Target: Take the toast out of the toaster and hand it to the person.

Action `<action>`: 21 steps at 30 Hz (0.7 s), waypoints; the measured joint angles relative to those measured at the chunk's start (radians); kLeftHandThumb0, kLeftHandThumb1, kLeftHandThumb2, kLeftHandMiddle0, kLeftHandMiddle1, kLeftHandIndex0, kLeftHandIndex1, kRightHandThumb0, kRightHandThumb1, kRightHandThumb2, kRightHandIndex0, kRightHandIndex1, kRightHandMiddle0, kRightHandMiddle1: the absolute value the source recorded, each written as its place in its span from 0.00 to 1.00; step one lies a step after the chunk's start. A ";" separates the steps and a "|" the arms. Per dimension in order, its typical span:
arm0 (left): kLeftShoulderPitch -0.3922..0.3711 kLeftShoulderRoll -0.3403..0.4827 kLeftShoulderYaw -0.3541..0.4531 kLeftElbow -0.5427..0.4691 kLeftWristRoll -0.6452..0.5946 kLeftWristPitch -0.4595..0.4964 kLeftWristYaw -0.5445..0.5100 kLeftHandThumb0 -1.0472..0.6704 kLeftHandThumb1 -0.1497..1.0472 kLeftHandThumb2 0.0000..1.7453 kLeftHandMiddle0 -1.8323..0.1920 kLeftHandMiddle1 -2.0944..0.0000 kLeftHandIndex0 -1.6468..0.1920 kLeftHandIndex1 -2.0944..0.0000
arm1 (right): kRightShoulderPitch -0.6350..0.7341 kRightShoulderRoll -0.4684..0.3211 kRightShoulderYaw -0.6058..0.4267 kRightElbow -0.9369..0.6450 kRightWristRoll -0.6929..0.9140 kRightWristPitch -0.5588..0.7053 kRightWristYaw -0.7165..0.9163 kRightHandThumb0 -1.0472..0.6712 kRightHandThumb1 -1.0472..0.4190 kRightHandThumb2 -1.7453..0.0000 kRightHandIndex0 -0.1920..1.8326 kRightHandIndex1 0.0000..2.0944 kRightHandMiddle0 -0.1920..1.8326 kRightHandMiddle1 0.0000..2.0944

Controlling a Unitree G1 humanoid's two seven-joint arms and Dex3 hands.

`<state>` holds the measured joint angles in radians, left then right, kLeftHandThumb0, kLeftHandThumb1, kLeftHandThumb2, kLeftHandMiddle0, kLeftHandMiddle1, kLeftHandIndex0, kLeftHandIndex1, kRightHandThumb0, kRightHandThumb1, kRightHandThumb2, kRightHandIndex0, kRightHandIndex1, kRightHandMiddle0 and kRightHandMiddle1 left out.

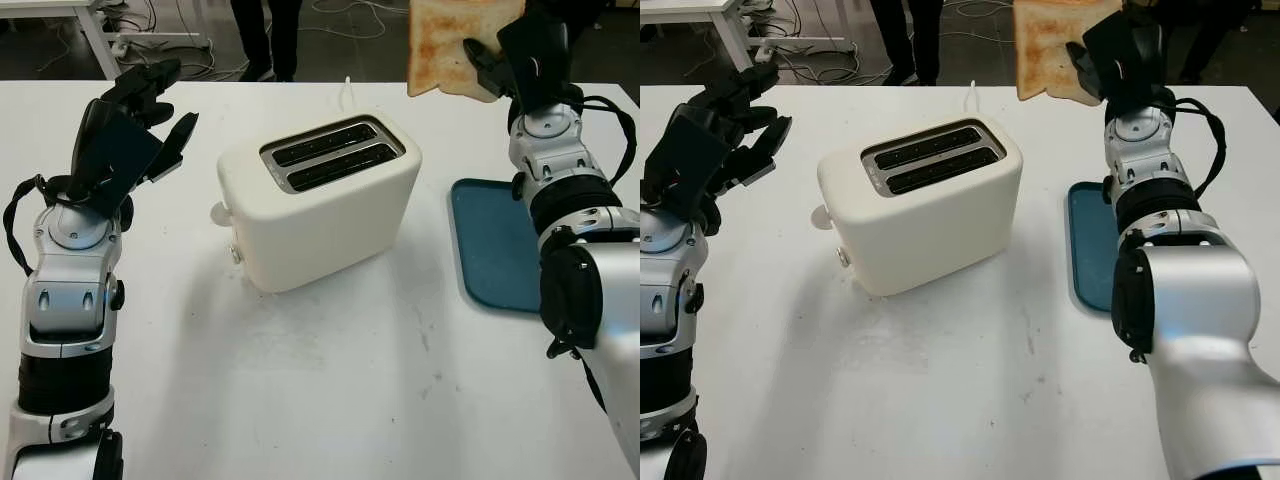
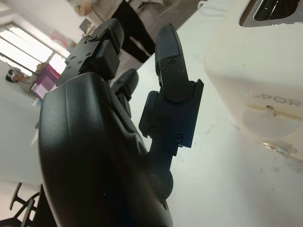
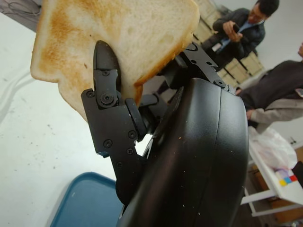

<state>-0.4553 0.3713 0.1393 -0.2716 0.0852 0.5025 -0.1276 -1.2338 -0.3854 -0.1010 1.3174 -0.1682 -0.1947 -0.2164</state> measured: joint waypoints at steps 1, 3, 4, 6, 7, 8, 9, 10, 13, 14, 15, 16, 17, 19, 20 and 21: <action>0.000 0.000 0.000 0.000 0.000 0.000 0.000 0.35 0.89 0.27 0.90 0.61 0.73 0.93 | 0.002 0.002 0.001 0.000 -0.001 0.003 -0.002 0.49 0.09 0.81 0.42 0.83 0.45 0.39; 0.001 0.000 0.000 0.000 0.000 0.000 0.000 0.35 0.89 0.27 0.90 0.60 0.73 0.93 | 0.007 0.004 0.008 0.002 -0.007 0.011 -0.008 0.50 0.09 0.80 0.44 0.83 0.34 0.74; 0.001 0.000 0.000 0.000 0.000 0.000 0.000 0.35 0.89 0.27 0.90 0.60 0.73 0.93 | 0.010 0.005 0.012 0.004 -0.011 0.019 -0.010 0.50 0.09 0.80 0.45 0.83 0.33 0.78; 0.001 0.000 0.000 0.000 0.000 0.000 0.000 0.35 0.89 0.27 0.90 0.59 0.72 0.93 | 0.016 0.006 0.027 0.008 -0.022 0.032 -0.018 0.50 0.09 0.80 0.46 0.83 0.31 0.82; 0.003 0.000 0.000 0.000 0.000 0.000 0.000 0.35 0.89 0.27 0.90 0.59 0.72 0.93 | 0.018 0.008 0.030 0.012 -0.023 0.036 -0.020 0.51 0.09 0.80 0.46 0.83 0.31 0.83; 0.003 0.000 0.000 0.000 0.000 0.000 0.000 0.35 0.89 0.27 0.90 0.59 0.72 0.93 | 0.022 0.010 0.031 0.014 -0.023 0.037 -0.021 0.52 0.09 0.80 0.46 0.83 0.30 0.83; 0.004 0.000 0.000 0.000 0.000 0.000 0.000 0.35 0.89 0.27 0.90 0.59 0.72 0.93 | 0.026 0.011 0.033 0.015 -0.023 0.037 -0.021 0.52 0.09 0.79 0.45 0.83 0.28 0.82; 0.004 0.000 0.000 0.000 0.000 0.000 0.000 0.34 0.89 0.27 0.90 0.58 0.72 0.92 | 0.030 0.012 0.033 0.017 -0.023 0.037 -0.018 0.51 0.09 0.79 0.45 0.83 0.27 0.83; 0.005 0.000 0.000 0.000 0.000 -0.001 0.001 0.34 0.89 0.27 0.90 0.58 0.72 0.92 | 0.034 0.014 0.029 0.019 -0.020 0.039 -0.004 0.51 0.09 0.78 0.46 0.83 0.29 0.83; 0.005 0.000 0.000 0.000 0.000 -0.001 0.001 0.34 0.89 0.27 0.90 0.58 0.72 0.92 | 0.034 0.014 0.028 0.019 -0.020 0.042 -0.002 0.51 0.09 0.78 0.46 0.83 0.29 0.83; 0.005 0.000 0.000 0.000 0.000 -0.001 0.001 0.34 0.89 0.27 0.90 0.58 0.72 0.92 | 0.034 0.014 0.027 0.019 -0.020 0.045 0.001 0.51 0.09 0.78 0.46 0.83 0.30 0.83; 0.005 0.000 0.000 0.000 0.000 -0.001 0.001 0.34 0.89 0.27 0.91 0.59 0.72 0.93 | 0.034 0.014 0.025 0.019 -0.018 0.046 0.003 0.51 0.09 0.78 0.47 0.83 0.29 0.83; 0.005 0.000 0.000 0.000 0.000 -0.001 0.001 0.34 0.89 0.27 0.91 0.59 0.73 0.93 | 0.034 0.015 0.023 0.019 -0.017 0.047 0.003 0.51 0.09 0.78 0.47 0.83 0.29 0.83; 0.005 0.000 0.000 0.000 0.000 -0.003 0.000 0.34 0.89 0.27 0.91 0.60 0.73 0.93 | 0.034 0.015 0.020 0.019 -0.014 0.049 0.003 0.50 0.09 0.79 0.46 0.83 0.29 0.83; 0.005 0.000 0.000 0.000 0.000 -0.003 0.000 0.34 0.89 0.27 0.91 0.60 0.73 0.93 | 0.035 0.016 0.020 0.019 -0.014 0.049 0.002 0.50 0.09 0.79 0.46 0.83 0.30 0.83; 0.005 0.000 0.000 0.000 0.000 -0.002 0.000 0.34 0.89 0.27 0.91 0.61 0.73 0.93 | 0.035 0.016 0.020 0.019 -0.014 0.049 0.001 0.50 0.09 0.79 0.46 0.83 0.30 0.83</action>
<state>-0.4507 0.3713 0.1392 -0.2716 0.0848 0.5001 -0.1277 -1.1991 -0.3695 -0.0809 1.3360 -0.1824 -0.1454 -0.2150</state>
